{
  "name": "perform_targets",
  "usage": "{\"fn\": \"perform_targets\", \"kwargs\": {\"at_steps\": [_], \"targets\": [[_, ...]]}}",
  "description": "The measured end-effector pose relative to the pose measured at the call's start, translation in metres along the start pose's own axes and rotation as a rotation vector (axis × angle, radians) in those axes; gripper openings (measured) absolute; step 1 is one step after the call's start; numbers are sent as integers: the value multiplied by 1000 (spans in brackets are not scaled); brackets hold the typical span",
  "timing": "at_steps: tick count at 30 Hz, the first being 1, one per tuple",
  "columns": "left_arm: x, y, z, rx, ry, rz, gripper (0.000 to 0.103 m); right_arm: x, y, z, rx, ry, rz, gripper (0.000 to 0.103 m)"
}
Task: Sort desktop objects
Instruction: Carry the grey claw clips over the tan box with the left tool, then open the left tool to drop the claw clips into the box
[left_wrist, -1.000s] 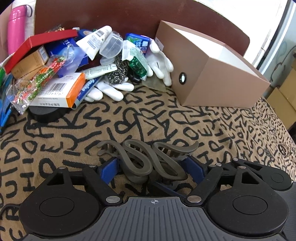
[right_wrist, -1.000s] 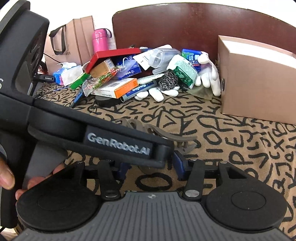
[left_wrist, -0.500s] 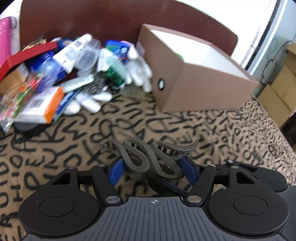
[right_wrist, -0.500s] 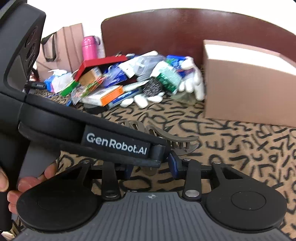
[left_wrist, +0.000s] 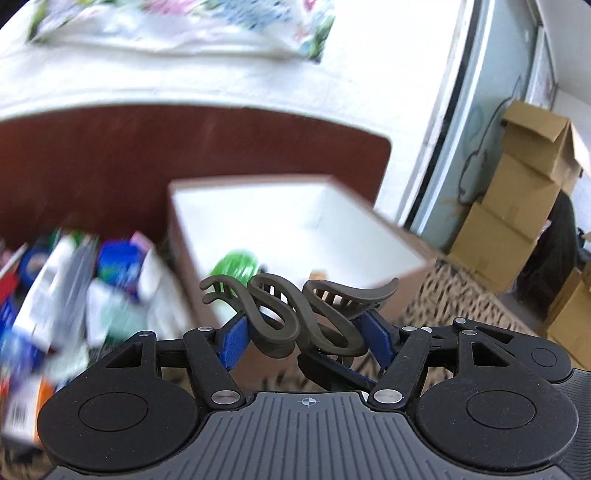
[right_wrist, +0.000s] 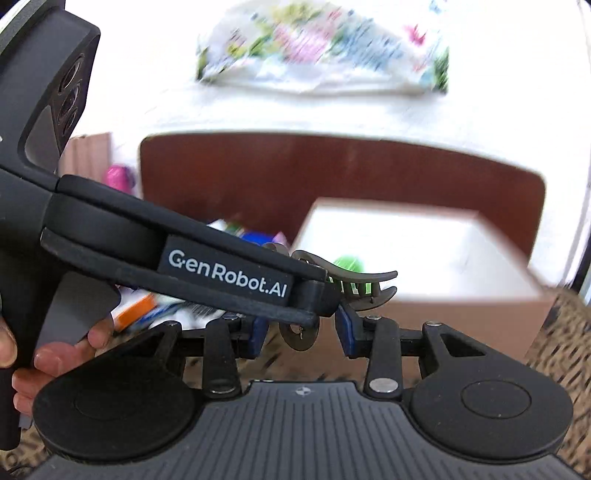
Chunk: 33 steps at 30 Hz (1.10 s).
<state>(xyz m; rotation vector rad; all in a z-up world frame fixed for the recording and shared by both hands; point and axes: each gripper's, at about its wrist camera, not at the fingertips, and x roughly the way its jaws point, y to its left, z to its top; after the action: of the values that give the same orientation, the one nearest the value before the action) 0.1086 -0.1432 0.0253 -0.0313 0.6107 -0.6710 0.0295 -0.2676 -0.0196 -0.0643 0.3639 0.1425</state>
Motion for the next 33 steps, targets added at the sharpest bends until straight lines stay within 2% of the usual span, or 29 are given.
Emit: {"fn": "perform_targets", "kwargs": {"at_steps": [3, 8, 17, 26, 30, 33], "targets": [[22, -6, 22, 10, -7, -27, 70, 13, -17, 16, -7, -9, -38, 44], [70, -2, 46, -34, 50, -82, 71, 46, -47, 25, -7, 21, -86, 44], [141, 7, 42, -52, 139, -65, 70, 96, -86, 13, 62, 135, -64, 44], [173, 10, 45, -47, 179, -52, 71, 122, -104, 5, 92, 174, -64, 44], [176, 13, 45, -44, 182, -51, 76, 130, -108, 7, 102, 184, -63, 44], [183, 15, 45, -56, 189, -54, 74, 136, -108, 6, 96, 195, -67, 44]]}}
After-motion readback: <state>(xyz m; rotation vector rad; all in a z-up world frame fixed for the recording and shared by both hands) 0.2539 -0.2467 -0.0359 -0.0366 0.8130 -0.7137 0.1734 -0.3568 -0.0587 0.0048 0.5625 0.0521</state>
